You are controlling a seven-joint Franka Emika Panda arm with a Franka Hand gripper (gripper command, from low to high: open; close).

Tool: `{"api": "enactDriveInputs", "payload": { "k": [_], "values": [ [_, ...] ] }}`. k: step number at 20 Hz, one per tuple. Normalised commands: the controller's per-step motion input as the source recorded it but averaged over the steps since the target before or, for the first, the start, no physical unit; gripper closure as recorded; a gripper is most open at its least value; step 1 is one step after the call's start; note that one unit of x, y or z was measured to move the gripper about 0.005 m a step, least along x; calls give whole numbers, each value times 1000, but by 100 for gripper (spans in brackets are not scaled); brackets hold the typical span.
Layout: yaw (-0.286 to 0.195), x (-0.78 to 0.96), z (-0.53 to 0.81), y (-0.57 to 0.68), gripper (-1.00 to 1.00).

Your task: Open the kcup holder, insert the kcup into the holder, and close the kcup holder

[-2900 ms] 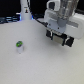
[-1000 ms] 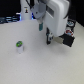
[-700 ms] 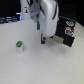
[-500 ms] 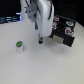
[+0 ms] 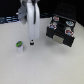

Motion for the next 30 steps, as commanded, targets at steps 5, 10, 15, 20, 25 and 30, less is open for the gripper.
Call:
{"api": "enactDriveInputs", "payload": {
  "k": [5,10,15,20,25,30],
  "values": [
    [-200,-440,-370,-562,-100],
    [-188,-381,-477,-555,-100],
    [-139,-386,-420,-339,-100],
    [-135,-304,-368,-59,-100],
    [-116,-97,-293,-17,-100],
    [-148,159,-98,-4,-100]
  ]
}}
